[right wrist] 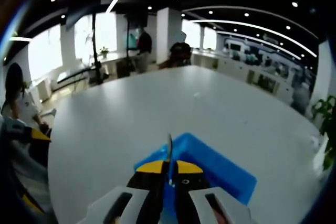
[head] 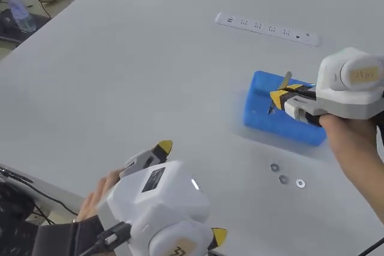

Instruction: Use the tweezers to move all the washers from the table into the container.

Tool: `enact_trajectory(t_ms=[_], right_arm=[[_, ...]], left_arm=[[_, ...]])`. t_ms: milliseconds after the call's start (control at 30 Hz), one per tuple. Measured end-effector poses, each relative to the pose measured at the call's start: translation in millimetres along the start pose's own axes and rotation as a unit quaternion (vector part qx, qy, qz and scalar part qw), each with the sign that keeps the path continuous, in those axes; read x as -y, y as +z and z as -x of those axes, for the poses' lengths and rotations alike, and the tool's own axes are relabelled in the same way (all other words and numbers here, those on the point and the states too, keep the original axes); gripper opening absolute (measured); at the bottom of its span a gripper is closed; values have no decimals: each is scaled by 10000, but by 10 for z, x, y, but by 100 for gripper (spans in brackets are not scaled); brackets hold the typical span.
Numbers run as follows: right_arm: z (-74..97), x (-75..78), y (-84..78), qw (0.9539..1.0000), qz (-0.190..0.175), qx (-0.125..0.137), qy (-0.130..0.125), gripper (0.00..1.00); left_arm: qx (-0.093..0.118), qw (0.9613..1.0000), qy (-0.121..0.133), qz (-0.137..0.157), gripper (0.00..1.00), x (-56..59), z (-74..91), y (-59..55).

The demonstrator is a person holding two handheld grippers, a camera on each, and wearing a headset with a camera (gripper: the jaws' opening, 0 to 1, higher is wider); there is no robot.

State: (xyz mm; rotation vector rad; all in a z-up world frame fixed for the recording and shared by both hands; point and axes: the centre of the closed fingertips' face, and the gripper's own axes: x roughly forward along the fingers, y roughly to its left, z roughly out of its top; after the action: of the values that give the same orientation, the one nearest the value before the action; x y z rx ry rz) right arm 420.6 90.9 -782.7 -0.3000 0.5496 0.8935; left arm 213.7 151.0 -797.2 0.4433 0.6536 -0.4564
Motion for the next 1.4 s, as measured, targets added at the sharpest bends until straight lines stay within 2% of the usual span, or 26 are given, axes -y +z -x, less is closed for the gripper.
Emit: enact_trajectory(t_ms=[133,567,1033,1100,1400], right_arm=[[-71,-7,-60,9999,13,-97,25,2],[-116,-37,-148,9998,5,-173,82,3],[-161,-148,-122,9995,-93,-92,293,3],[-167,-164,-158,9995,-86,-122,288,3],[-147,-138,-141,9995,-191,-49,263,3]], left_arm=[[-3,10000,10,-13,95,-1,1,0],[6,10000,62,3,93,-27,2,4],[-62,10000,5,-40,91,-1,-10,-20],[-52,10000,13,-37,91,-6,-10,-16],[-99,9999,20,-51,91,-8,-15,-34]])
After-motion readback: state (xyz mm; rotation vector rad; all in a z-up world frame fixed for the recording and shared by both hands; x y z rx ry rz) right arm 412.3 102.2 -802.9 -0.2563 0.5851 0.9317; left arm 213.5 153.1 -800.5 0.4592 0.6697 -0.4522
